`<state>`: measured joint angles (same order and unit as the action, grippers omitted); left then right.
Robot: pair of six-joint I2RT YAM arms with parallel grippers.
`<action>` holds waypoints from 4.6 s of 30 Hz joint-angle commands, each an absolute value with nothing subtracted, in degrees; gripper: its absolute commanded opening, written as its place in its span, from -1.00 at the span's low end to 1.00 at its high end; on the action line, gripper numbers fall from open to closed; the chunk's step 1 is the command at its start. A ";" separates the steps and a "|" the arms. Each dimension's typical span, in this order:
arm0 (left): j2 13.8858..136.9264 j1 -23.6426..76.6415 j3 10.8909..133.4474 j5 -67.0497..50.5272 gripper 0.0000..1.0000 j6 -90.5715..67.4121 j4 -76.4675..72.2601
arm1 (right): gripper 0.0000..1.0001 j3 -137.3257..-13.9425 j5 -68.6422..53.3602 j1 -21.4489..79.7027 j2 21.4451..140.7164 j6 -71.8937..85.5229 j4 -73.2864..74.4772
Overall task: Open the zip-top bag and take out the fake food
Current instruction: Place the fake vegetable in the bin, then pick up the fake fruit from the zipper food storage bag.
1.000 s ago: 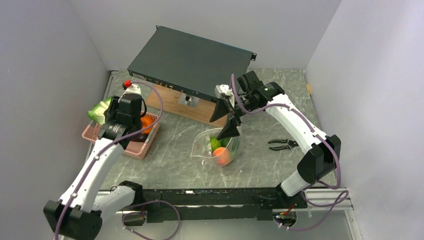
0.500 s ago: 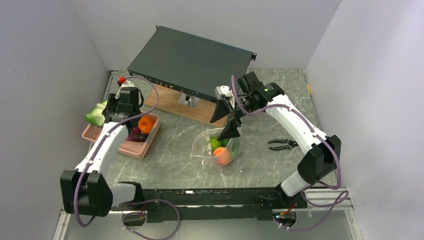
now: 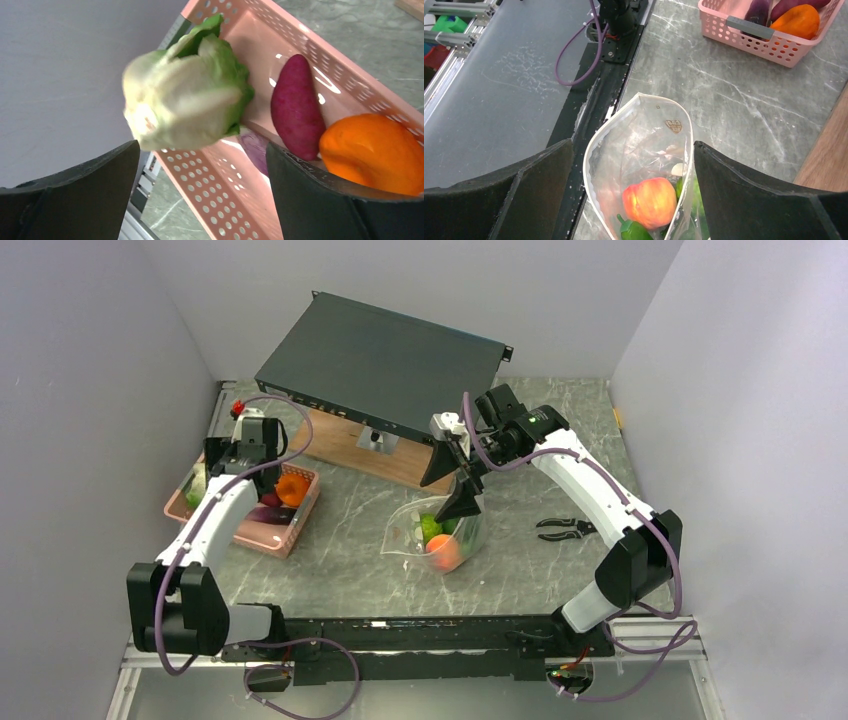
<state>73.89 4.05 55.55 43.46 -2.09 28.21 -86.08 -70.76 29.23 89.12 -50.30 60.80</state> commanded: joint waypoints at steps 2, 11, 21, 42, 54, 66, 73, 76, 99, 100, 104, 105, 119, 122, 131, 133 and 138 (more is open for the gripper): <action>71.55 3.78 59.67 35.36 0.99 -9.97 35.68 | 0.85 -86.71 -71.80 29.05 87.74 -52.88 62.20; 60.65 3.83 61.45 22.84 0.99 -10.50 39.90 | 0.85 -87.01 -72.06 28.96 87.78 -53.95 63.32; 51.14 3.83 64.76 -0.80 0.99 -10.72 44.38 | 0.85 -87.12 -70.88 29.05 87.16 -55.91 65.04; 43.54 19.13 54.25 -29.52 0.79 -25.37 21.64 | 0.85 -88.17 -69.36 28.89 86.28 -61.76 70.60; 52.63 41.44 54.68 -16.44 0.56 -20.09 16.03 | 0.80 -86.91 -64.43 27.07 84.58 -60.86 69.98; 65.70 50.46 56.53 -13.36 0.19 -15.40 14.33 | 0.53 -83.32 -59.01 25.55 82.39 -55.46 65.35; 70.75 52.47 57.57 -10.46 0.09 -13.48 13.61 | 0.49 -82.27 -58.24 25.64 82.11 -54.15 63.82; 72.01 52.64 57.02 -10.64 0.09 -14.12 12.26 | 0.49 -82.10 -58.36 25.60 82.18 -54.13 63.66; 79.94 55.16 50.60 -10.21 0.45 -16.70 6.28 | 0.50 -80.88 -58.47 25.51 81.77 -54.84 63.49; 80.42 55.28 50.58 -9.77 0.47 -16.44 6.18 | 0.50 -80.86 -58.53 25.49 81.78 -54.84 63.54; 81.86 55.59 50.62 -9.83 0.50 -15.47 4.71 | 0.50 -80.71 -58.58 25.49 81.77 -54.77 63.44; 82.32 55.68 50.69 -10.04 0.49 -15.27 4.35 | 0.51 -80.64 -58.60 25.49 81.74 -54.76 63.36; 85.38 57.08 49.18 -13.18 0.46 -12.45 -1.73 | 0.52 -79.72 -58.69 25.14 81.39 -54.67 62.90; 86.81 57.13 49.04 -11.88 0.48 -12.29 -1.48 | 0.52 -79.63 -58.70 25.09 81.40 -54.67 62.82; 88.94 57.87 48.26 -7.36 0.66 -11.18 -1.67 | 0.53 -79.53 -58.68 24.88 81.30 -54.67 62.76; 89.75 58.07 48.42 -6.95 0.68 -11.16 -1.82 | 0.53 -79.47 -58.71 24.79 81.37 -54.67 62.82; 92.16 58.97 49.68 -3.77 0.69 -10.91 -1.58 | 0.54 -79.38 -58.85 24.70 81.31 -54.76 62.78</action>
